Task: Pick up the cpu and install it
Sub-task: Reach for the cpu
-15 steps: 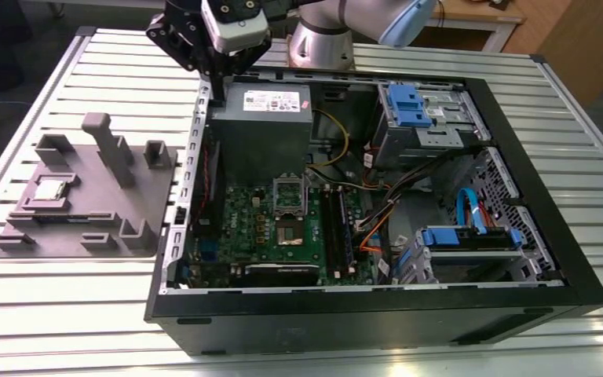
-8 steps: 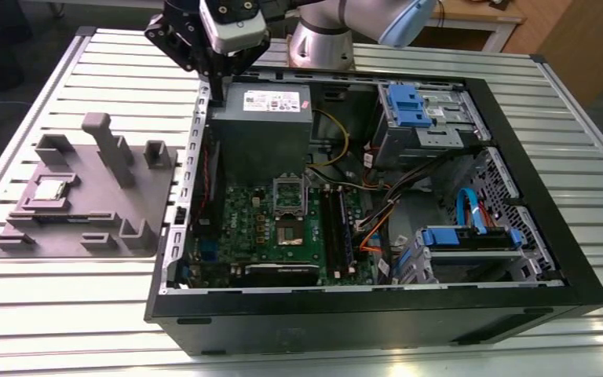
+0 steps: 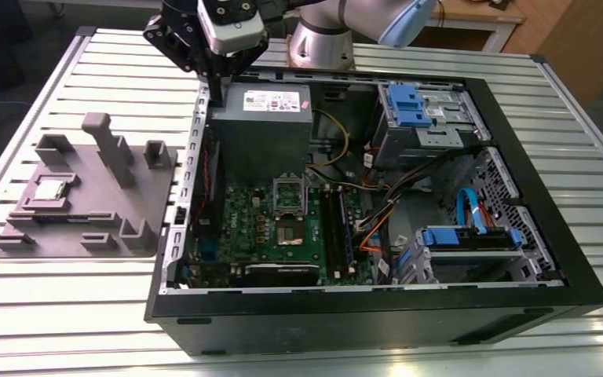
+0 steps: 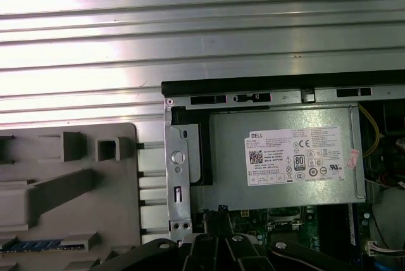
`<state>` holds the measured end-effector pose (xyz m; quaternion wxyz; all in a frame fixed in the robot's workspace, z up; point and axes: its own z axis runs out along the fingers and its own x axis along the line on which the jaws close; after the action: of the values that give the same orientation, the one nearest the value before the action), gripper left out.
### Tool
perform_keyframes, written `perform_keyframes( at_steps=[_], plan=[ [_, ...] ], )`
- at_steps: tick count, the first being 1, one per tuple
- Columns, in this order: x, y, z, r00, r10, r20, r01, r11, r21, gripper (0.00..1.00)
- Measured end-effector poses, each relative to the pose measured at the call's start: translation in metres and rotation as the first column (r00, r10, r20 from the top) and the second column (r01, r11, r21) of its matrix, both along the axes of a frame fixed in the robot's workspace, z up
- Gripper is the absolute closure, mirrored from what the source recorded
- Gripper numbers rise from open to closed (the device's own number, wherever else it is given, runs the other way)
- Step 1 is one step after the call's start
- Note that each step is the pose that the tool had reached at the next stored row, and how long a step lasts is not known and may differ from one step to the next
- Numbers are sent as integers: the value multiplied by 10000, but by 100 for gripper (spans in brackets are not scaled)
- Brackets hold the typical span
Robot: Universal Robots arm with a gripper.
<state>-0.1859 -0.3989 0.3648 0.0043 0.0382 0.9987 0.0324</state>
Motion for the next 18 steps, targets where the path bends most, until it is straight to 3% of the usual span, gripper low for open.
perform_keyframes(
  at_steps=[18],
  plan=[
    [-37,0,-19,10000,2,-6,-2,10000,8,90]
  ],
)
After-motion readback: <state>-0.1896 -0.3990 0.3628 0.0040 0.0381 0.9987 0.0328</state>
